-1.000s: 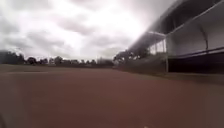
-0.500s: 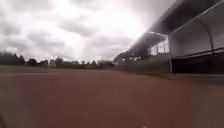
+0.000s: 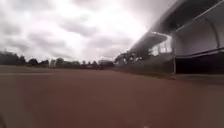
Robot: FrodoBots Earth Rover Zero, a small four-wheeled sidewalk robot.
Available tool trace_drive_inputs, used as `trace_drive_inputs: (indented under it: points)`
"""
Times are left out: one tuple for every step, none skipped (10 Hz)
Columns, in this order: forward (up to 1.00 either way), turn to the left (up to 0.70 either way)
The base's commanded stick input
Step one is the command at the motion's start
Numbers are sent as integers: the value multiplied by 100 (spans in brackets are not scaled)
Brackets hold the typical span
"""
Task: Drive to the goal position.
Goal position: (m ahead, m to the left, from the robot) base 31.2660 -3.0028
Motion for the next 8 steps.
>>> trace_drive_inputs:
  points:
    - [70,0]
    - [70,0]
    - [70,0]
    - [70,0]
    - [70,0]
    - [70,0]
    - [70,0]
    - [70,0]
